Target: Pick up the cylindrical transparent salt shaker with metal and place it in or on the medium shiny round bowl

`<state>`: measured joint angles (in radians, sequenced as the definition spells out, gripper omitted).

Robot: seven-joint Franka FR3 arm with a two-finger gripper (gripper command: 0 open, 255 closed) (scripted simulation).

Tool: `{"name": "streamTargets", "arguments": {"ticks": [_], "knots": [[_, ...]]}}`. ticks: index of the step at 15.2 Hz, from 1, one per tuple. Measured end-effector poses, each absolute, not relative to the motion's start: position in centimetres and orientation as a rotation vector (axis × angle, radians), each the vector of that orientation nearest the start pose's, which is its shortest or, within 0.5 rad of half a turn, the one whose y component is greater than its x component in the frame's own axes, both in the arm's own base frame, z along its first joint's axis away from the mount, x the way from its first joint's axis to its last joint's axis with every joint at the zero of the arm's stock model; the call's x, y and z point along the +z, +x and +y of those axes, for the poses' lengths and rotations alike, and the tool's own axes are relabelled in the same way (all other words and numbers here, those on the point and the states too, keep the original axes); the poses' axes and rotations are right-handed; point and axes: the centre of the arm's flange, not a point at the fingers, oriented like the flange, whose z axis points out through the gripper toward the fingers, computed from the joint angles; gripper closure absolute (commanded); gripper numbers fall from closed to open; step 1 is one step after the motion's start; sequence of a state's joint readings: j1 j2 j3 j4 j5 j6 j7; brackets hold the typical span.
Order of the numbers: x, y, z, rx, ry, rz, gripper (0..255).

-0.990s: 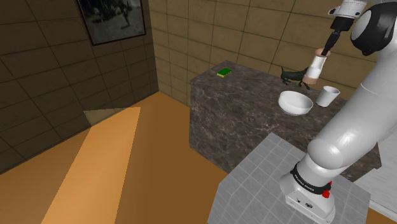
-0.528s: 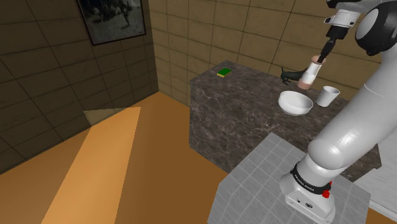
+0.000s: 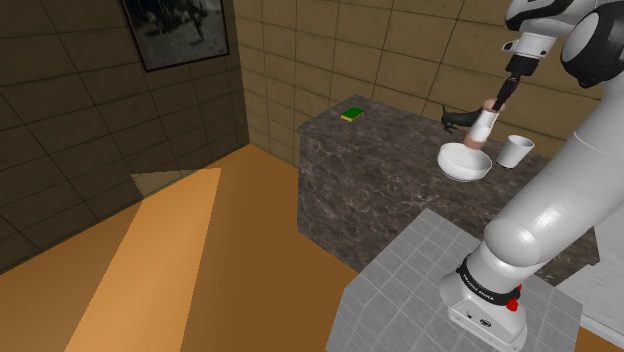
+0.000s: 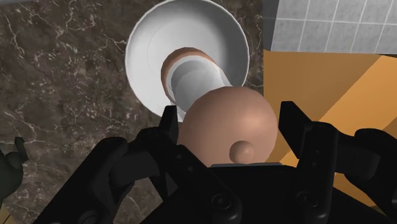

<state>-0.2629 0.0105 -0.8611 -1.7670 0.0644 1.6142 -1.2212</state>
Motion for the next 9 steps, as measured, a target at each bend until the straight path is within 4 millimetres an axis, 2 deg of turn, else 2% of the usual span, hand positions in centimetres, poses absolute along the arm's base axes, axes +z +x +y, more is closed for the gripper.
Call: {"name": "streamTargets", "arguments": {"ticks": [9], "knots": [[48.5, 24.4, -48.9, 0.015, -2.97, -0.132, 255]]}}
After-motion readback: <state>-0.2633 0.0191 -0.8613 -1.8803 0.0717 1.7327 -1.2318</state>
